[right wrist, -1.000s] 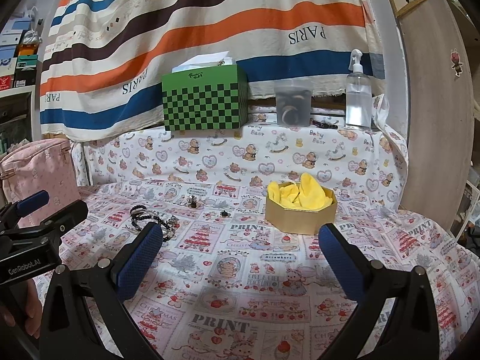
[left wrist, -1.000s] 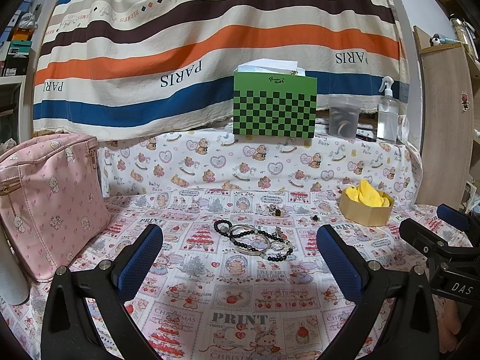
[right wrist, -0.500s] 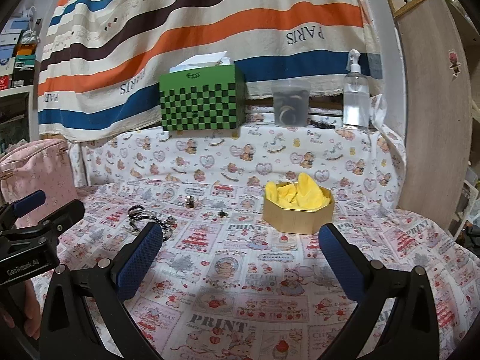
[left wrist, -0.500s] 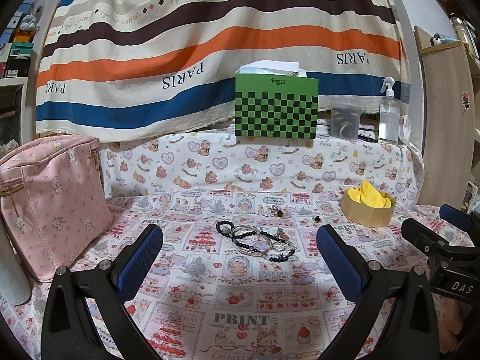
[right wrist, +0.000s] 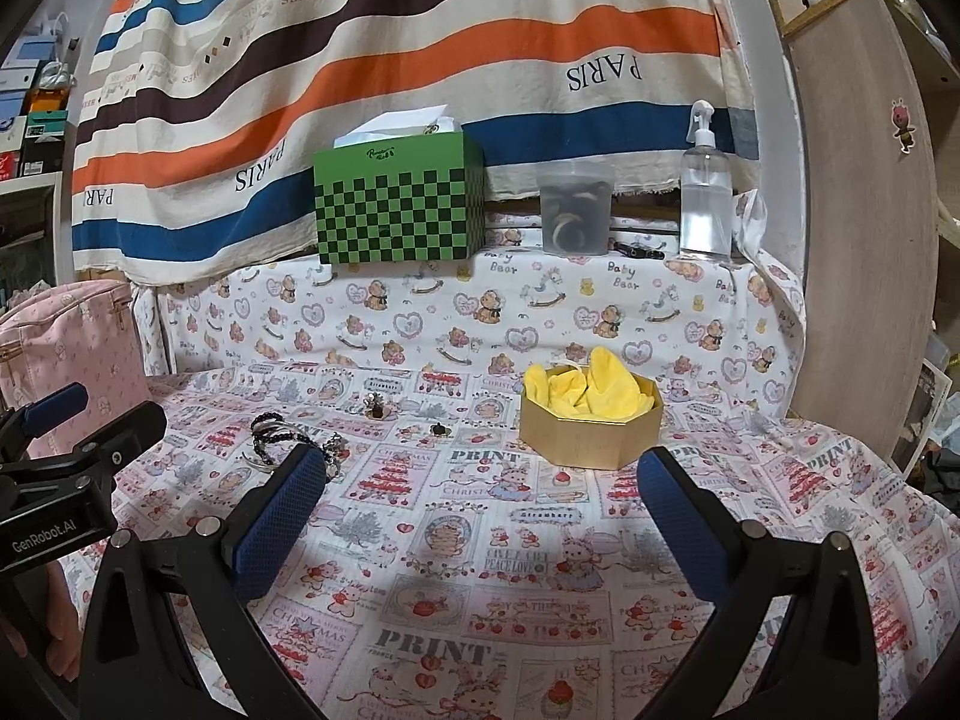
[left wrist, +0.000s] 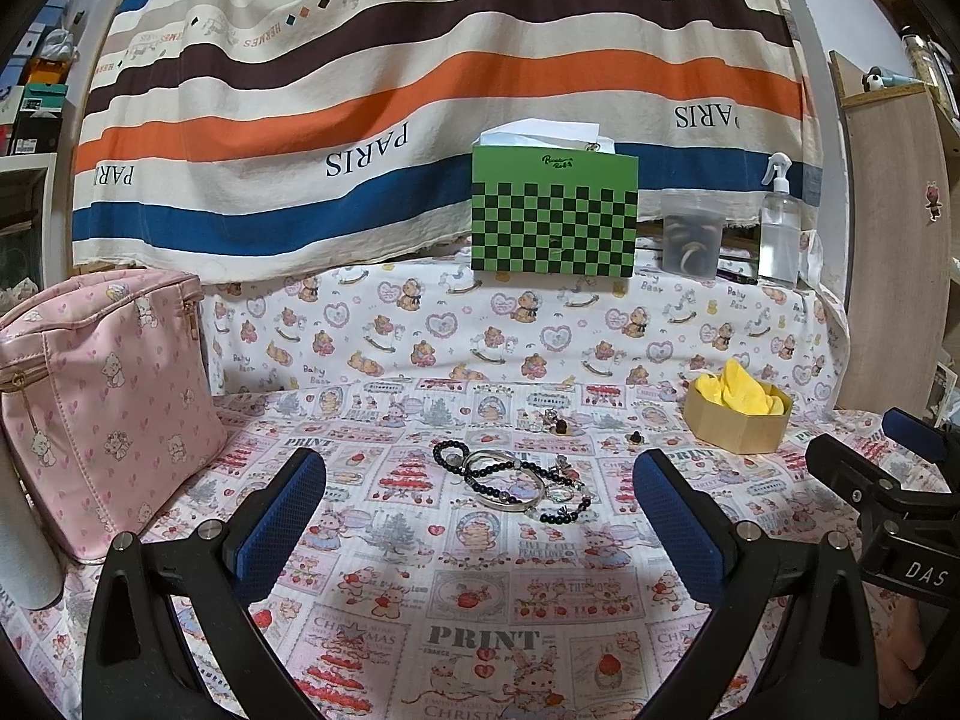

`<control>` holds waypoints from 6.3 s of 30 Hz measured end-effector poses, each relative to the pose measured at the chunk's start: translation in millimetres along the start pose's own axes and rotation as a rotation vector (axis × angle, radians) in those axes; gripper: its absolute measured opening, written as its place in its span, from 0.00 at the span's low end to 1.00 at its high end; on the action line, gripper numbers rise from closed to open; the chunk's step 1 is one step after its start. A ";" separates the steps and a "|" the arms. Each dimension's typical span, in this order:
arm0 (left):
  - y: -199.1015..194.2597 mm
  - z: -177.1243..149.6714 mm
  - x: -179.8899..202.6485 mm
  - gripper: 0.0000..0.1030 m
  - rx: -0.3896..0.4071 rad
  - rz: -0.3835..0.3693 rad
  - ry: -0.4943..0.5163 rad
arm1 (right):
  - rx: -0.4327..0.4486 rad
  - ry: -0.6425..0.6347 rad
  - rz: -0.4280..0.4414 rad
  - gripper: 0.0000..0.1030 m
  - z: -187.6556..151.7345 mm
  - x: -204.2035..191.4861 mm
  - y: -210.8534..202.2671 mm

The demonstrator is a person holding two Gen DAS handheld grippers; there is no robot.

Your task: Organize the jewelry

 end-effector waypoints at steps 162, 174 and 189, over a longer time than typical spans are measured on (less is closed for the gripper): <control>196.1 91.7 212.9 0.15 -0.563 -0.628 -0.133 | -0.450 0.676 0.130 0.06 58.5 168.6 181.3; 188.9 83.9 177.0 0.52 -0.466 -0.456 -0.027 | -0.401 0.682 0.120 0.19 67.3 174.2 167.6; 148.6 90.8 46.3 0.91 -0.372 -0.279 -0.156 | -0.338 0.403 0.025 0.45 92.1 117.2 150.1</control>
Point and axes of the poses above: each gripper's, at about its wrist camera, not at the fingertips, and y roughly the way its jaws point, x to its right, z to its top, the point moved 6 cm from there along y, roughly the way its jaws point, and after that the axes turned 3 degrees about -x, right-handed, at the moved point
